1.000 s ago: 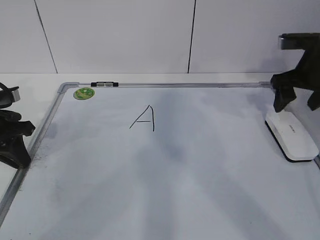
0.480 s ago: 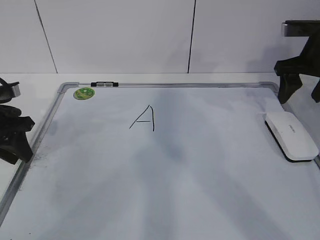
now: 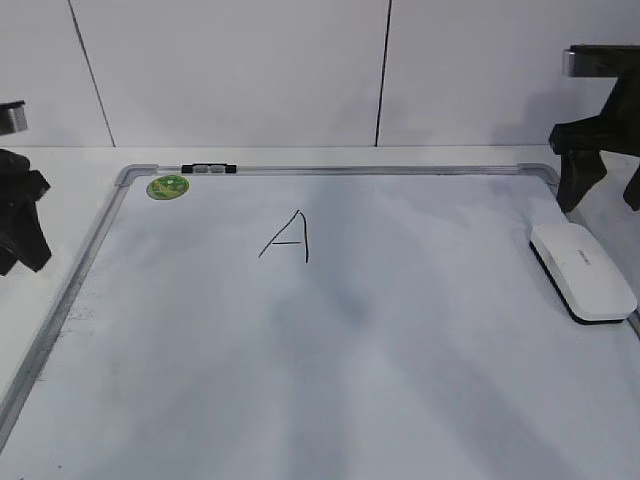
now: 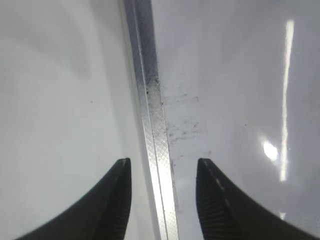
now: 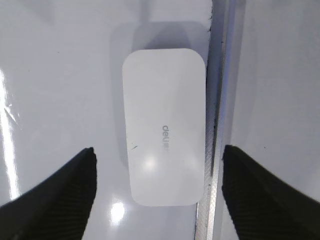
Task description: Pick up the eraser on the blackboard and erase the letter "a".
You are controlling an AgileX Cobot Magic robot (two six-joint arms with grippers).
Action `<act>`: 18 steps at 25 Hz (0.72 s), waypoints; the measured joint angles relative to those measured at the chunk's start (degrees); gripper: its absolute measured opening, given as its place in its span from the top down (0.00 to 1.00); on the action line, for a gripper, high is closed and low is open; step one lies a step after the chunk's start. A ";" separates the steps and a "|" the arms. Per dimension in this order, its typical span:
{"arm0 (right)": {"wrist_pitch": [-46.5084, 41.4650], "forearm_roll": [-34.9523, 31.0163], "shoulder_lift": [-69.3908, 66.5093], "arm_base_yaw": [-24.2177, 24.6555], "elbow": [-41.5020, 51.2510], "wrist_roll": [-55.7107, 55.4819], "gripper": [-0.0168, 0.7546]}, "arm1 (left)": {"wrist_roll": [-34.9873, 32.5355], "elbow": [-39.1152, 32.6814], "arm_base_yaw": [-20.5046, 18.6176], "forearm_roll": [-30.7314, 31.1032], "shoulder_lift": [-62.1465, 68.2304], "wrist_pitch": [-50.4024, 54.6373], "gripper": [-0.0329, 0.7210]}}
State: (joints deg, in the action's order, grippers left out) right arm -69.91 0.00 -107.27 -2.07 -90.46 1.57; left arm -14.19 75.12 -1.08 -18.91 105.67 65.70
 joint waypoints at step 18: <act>-0.22 -2.50 10.78 0.00 4.00 0.11 0.21 | 6.29 2.64 0.00 7.56 -20.01 4.79 0.53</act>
State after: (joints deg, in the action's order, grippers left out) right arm -70.13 -2.50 -96.48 -2.07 -86.46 1.68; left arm -7.90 77.76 -1.08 -11.35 85.67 70.49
